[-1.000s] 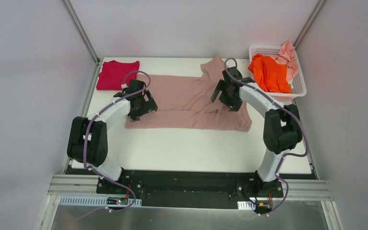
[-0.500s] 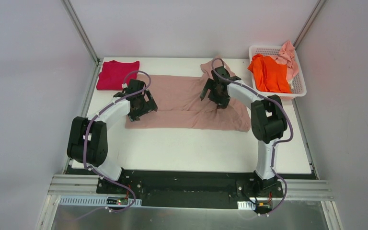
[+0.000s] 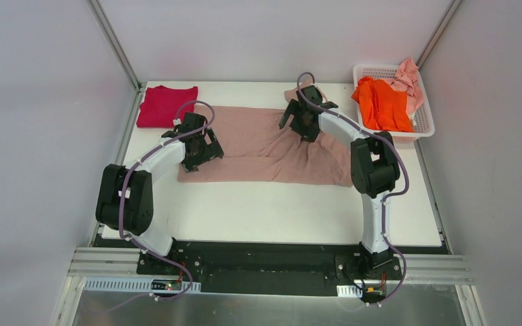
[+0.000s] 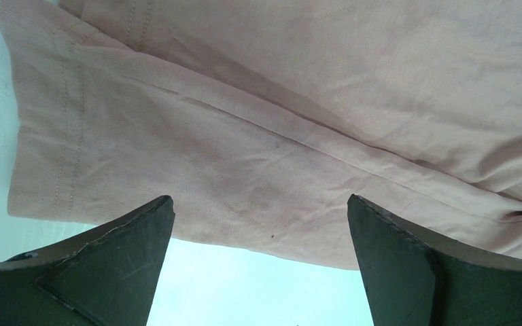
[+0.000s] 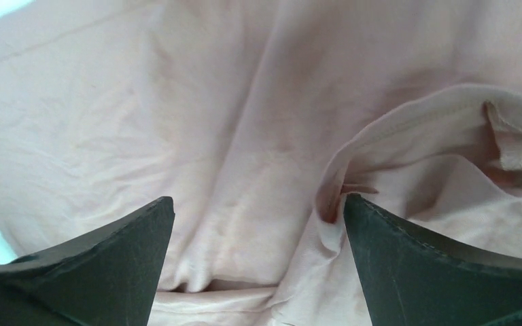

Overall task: Fold and stack the t-shirts
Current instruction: Fold the flattened tshirt in 1/3 of the way

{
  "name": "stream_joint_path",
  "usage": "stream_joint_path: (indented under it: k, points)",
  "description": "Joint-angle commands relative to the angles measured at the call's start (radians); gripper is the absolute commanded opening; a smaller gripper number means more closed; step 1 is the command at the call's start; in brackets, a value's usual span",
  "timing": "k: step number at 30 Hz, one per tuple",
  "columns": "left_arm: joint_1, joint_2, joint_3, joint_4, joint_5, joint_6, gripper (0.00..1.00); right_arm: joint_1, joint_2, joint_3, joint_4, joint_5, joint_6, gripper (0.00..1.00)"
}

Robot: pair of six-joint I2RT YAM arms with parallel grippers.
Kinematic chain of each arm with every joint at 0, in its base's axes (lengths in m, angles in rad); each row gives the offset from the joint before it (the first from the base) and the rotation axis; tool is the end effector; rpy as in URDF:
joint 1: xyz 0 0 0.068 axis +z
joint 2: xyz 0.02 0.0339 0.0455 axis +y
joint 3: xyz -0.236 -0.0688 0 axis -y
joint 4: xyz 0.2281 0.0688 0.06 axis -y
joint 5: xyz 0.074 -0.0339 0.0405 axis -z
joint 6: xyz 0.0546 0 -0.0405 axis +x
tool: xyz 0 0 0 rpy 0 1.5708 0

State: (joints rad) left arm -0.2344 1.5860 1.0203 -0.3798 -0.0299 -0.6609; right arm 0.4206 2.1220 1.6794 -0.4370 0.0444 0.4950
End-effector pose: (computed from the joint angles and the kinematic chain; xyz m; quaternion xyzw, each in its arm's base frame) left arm 0.3151 -0.0736 0.1736 -0.2058 0.9289 -0.1203 0.2834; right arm 0.4185 0.1845 0.1720 0.0425 0.9397 0.1310 0.3130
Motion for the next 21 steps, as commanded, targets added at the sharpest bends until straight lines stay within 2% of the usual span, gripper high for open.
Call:
stream_joint_path:
  k: [1,6,11,18,21]
  points:
    - [0.004,0.011,0.008,-0.005,-0.010,0.024,0.99,-0.001,0.035,0.055,0.090,-0.023,0.036,0.99]
    - [0.004,0.002,0.001,-0.006,-0.008,0.031,0.99,-0.001,0.105,0.109,0.140,-0.107,0.055,0.99]
    - [0.004,-0.012,-0.003,-0.006,-0.002,0.032,0.99,-0.001,0.113,0.149,0.163,-0.116,0.045,0.99]
    - [0.004,-0.032,-0.011,-0.006,0.011,0.031,0.99,-0.001,-0.012,0.169,0.073,-0.068,-0.077,1.00]
    - [0.004,-0.034,-0.005,-0.005,0.025,0.032,0.99,0.000,-0.096,0.127,0.037,-0.035,-0.125,1.00]
